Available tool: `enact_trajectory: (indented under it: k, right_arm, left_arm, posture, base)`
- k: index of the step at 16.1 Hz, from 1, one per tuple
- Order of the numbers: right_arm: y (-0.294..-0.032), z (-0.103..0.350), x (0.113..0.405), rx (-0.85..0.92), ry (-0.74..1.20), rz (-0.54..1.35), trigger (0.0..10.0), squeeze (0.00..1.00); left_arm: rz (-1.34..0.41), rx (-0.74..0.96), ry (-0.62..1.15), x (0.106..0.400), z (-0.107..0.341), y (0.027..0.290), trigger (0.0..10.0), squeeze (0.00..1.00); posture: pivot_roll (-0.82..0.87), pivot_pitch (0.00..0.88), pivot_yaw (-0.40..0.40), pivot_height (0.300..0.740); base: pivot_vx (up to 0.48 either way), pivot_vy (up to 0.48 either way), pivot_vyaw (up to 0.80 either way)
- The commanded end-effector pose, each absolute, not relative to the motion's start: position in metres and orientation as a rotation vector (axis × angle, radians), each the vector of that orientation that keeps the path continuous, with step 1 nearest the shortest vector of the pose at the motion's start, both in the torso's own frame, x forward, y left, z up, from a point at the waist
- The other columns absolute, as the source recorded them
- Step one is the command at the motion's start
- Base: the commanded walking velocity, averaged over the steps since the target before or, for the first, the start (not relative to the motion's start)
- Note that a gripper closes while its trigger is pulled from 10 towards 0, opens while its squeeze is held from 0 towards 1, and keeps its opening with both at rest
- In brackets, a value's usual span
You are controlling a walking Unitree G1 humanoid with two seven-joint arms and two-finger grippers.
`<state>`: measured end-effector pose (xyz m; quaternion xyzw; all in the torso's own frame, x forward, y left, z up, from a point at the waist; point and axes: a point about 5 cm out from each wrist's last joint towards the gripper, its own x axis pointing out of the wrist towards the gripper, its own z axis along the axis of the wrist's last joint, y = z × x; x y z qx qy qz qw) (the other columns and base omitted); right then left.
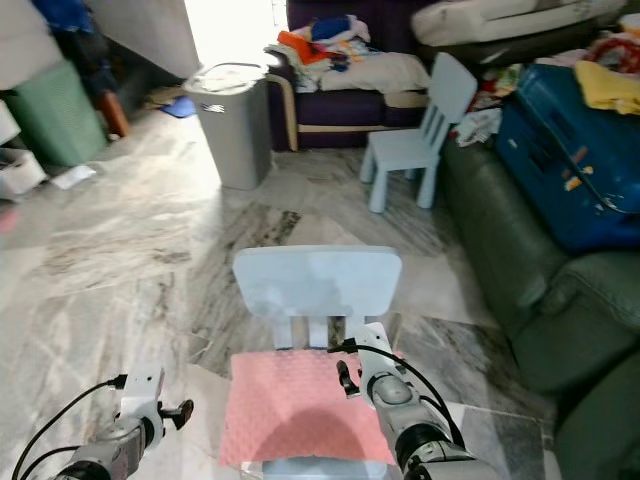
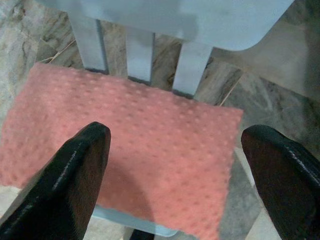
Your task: Move the pillow to the sofa
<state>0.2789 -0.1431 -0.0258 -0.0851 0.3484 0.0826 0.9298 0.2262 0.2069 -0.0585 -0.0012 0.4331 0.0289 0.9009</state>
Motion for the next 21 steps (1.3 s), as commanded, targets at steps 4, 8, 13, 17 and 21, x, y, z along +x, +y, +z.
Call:
enact_trajectory:
  k: [4,8,13,17,21]
  right_arm:
    - [-0.1433,-0.0238,0.2812,-0.176,0.709,0.171,10.0,0.00]
    - [-0.1433,-0.0242,0.2808,-0.171,0.710,0.169,10.0,0.00]
    - [-0.1434,-0.0249,0.2799,-0.172,0.713,0.171,10.0,0.00]
    - [-0.1432,-0.0248,0.2801,-0.171,0.714,0.171,10.0,0.00]
    - [-0.1435,-0.0243,0.2806,-0.172,0.712,0.170,10.0,0.00]
  left_arm:
    - [0.063,0.003,0.908,0.2250,-0.0591,0.2081,10.0,0.00]
    - [0.061,0.008,0.912,0.2241,-0.0597,0.2081,10.0,0.00]
    - [0.068,-0.001,0.916,0.2202,-0.0618,0.2091,10.0,0.00]
    - [0.071,-0.006,0.921,0.2195,-0.0622,0.2096,10.0,0.00]
    - [0.076,-0.016,0.919,0.2201,-0.0619,0.2096,10.0,0.00]
  posture:
    - [0.01,0.000,0.050,0.740]
    - [0.01,0.000,0.050,0.740]
    - [0.01,0.000,0.050,0.740]
    - [0.01,0.000,0.049,0.740]
    - [0.01,0.000,0.049,0.740]
  base:
    - [0.000,0.000,0.00]
    - [0.000,0.000,0.00]
    - [0.000,-0.260,0.00]
    - [0.000,0.000,0.00]
    - [0.000,0.000,0.00]
